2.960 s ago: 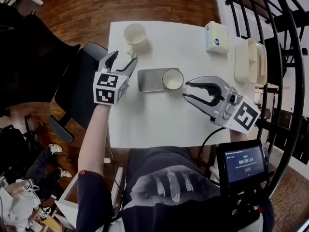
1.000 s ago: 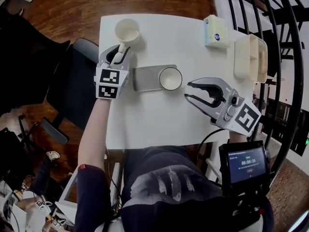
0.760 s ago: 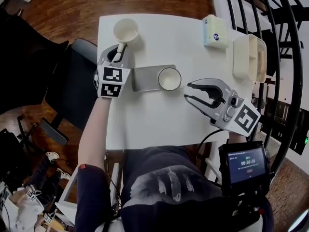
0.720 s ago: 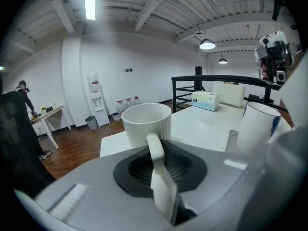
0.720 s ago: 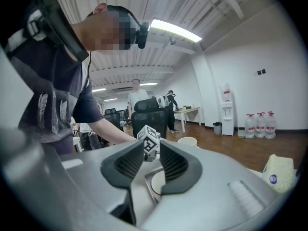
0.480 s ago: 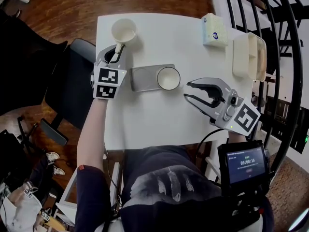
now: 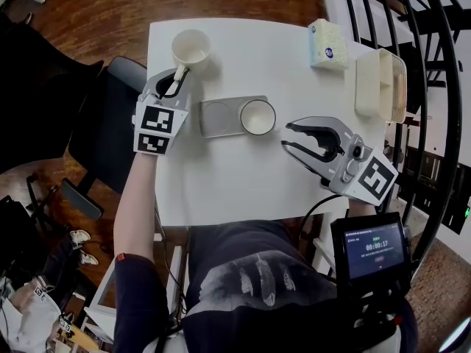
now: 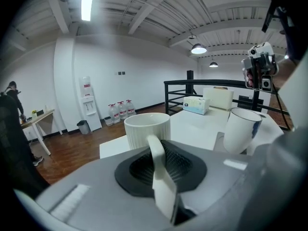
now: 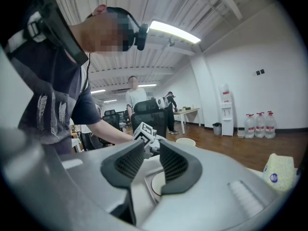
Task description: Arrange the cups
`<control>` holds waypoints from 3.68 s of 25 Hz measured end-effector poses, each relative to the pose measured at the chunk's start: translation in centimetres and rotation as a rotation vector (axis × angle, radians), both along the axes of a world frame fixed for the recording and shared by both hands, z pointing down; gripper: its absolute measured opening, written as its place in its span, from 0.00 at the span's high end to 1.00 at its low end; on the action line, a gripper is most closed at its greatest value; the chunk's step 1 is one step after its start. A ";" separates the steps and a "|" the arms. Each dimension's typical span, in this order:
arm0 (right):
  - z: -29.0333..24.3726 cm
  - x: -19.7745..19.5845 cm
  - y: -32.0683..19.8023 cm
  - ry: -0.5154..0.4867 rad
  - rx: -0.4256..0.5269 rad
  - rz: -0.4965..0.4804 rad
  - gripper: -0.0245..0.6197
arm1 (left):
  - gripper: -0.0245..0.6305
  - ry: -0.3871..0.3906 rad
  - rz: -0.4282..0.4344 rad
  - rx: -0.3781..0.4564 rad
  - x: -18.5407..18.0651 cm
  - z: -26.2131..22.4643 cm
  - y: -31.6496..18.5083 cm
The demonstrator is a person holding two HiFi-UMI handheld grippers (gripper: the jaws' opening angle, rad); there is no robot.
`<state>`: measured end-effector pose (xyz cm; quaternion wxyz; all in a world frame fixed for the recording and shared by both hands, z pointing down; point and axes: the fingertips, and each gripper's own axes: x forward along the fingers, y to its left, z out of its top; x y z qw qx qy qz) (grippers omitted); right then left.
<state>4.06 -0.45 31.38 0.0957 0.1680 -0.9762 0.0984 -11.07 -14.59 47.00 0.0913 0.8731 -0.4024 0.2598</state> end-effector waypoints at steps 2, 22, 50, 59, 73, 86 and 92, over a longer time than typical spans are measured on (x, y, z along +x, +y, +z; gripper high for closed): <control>0.0 0.0 0.0 -0.001 0.001 0.001 0.80 | 0.90 0.005 0.007 0.004 0.1 -0.3 0.1; -1.6 0.6 -0.6 -0.039 0.024 0.033 0.80 | 0.90 0.118 0.325 0.105 1.7 -10.3 9.0; -0.8 1.8 0.6 0.006 -0.002 0.033 0.80 | 0.90 0.259 0.325 0.020 4.9 -2.1 13.3; -0.9 1.7 0.4 0.008 -0.002 0.027 0.80 | 0.88 0.280 0.330 0.028 5.4 -1.0 14.5; -0.3 2.3 0.9 0.012 -0.008 0.021 0.80 | 0.70 0.405 0.225 -0.014 3.8 -2.5 15.0; -2.2 0.4 0.5 0.038 0.063 -0.059 0.80 | 0.51 0.264 0.473 0.209 4.7 -17.5 13.6; -4.8 0.4 1.1 0.005 0.108 -0.049 0.80 | 0.48 0.271 0.523 0.249 7.3 -20.6 15.2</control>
